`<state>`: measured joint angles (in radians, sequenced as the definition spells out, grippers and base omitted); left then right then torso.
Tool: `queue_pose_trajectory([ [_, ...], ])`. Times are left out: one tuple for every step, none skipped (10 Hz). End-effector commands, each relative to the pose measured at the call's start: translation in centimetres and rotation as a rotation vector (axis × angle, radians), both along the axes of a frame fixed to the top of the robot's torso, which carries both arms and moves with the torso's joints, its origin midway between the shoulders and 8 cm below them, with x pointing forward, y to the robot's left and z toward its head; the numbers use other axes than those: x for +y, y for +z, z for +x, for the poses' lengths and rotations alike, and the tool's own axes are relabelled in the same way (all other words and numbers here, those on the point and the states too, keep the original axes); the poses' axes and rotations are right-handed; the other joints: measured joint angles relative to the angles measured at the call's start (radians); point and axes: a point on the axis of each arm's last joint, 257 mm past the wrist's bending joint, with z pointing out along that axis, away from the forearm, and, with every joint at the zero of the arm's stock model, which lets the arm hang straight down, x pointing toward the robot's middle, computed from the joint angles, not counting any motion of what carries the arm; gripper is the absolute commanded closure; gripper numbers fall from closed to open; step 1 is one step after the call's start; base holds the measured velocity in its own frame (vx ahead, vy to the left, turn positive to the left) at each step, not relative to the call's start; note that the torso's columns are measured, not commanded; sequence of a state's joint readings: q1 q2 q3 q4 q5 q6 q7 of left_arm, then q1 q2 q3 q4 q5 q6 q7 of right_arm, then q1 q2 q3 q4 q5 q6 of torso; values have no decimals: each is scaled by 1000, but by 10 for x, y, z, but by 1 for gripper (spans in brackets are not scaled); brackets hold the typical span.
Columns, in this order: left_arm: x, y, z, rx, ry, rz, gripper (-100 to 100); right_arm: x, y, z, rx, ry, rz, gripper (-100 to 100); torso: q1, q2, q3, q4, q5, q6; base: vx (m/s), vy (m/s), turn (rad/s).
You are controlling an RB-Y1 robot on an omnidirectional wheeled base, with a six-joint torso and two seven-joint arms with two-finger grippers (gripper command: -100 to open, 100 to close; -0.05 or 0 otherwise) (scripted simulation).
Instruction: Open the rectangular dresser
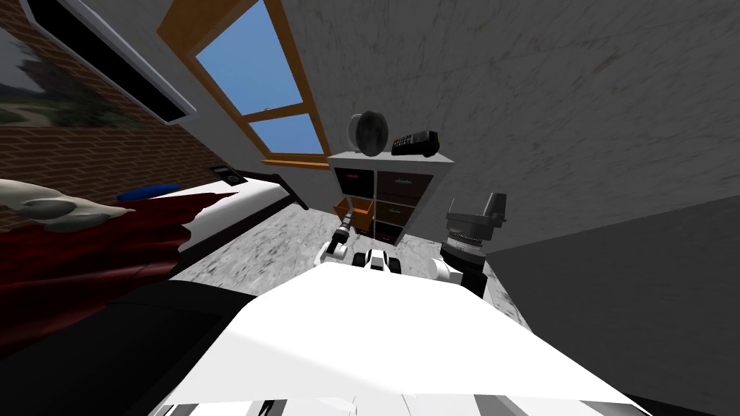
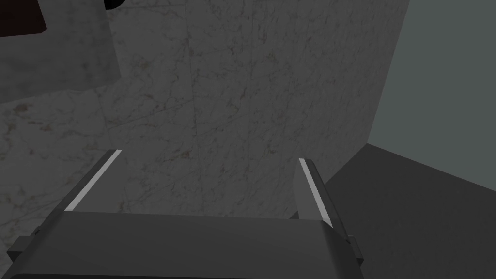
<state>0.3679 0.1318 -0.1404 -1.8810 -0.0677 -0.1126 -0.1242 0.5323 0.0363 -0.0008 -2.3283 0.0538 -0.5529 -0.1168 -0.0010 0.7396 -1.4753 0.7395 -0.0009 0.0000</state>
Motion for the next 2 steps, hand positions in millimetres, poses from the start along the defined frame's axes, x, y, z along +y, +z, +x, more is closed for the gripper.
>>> queue_pose_trajectory([
  [0,-1,0,2,0,0,0,0,0,0,0,0,0,0,0,-1,0,-1,0,0,0,0,0],
  [0,-1,0,3,1,0,0,0,0,0,0,0,0,0,0,-1,0,-1,0,0,0,0,0],
])
